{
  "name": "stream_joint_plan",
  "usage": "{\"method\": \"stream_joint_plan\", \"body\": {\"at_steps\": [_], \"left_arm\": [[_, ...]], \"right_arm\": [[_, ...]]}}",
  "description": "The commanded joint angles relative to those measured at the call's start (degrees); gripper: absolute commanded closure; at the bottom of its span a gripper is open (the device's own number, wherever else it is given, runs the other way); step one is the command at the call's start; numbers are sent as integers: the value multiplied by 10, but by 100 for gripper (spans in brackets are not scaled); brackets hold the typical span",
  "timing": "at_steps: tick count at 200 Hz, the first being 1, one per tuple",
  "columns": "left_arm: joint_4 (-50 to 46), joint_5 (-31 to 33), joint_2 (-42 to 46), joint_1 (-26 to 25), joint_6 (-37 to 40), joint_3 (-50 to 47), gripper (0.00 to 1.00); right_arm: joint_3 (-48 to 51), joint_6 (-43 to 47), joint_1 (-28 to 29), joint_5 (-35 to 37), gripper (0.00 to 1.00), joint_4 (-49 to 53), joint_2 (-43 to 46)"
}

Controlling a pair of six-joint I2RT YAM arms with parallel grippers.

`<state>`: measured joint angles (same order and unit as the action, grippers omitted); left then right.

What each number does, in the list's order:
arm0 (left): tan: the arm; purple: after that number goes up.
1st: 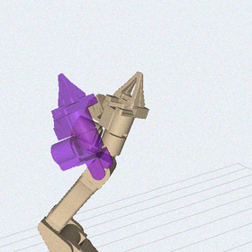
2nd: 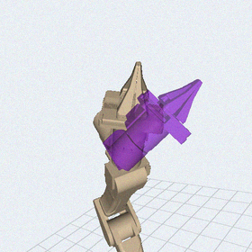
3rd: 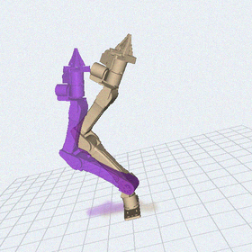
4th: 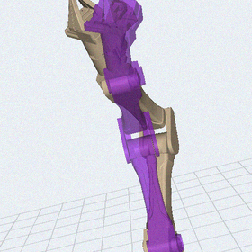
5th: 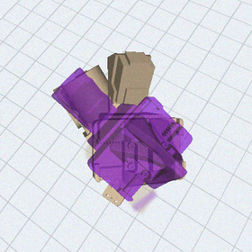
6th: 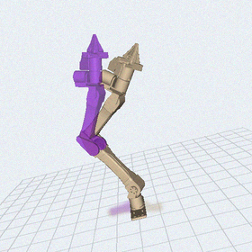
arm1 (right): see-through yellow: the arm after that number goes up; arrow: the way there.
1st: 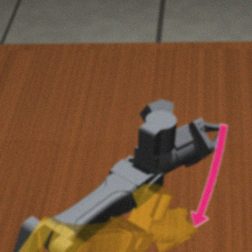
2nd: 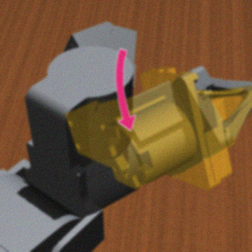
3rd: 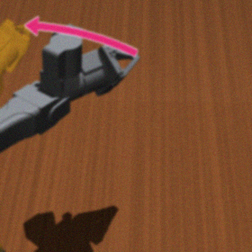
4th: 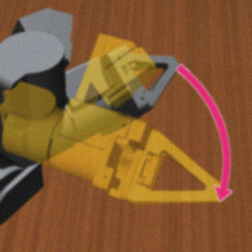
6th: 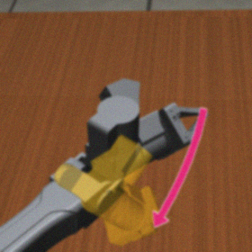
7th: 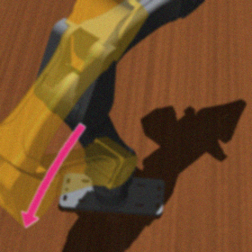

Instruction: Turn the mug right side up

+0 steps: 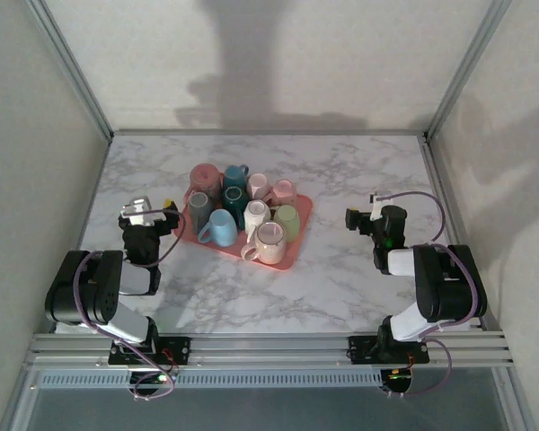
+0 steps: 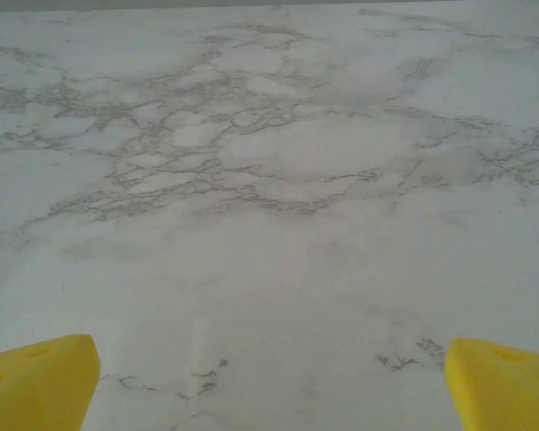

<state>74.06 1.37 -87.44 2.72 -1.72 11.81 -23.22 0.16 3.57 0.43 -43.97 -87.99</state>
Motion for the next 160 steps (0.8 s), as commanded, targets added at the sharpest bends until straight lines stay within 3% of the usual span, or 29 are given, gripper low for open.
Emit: {"method": "stream_joint_plan", "body": {"at_steps": [1,125,140,160], "left_arm": [[-1,13,-5,-3,-10,9,0],[-1,10,-5,-3,-11,10,1],[-3,34,3,-3,-18,10,0],[-54,54,64,-5,-22,11,0]], "right_arm": [[1,-9,-3,12,1,-19,0],[0,-10,-5,8,1,-18,0],[2,-10,-5,10,2,-21,2],[-35,-12,-4,18,4,72,53]]}}
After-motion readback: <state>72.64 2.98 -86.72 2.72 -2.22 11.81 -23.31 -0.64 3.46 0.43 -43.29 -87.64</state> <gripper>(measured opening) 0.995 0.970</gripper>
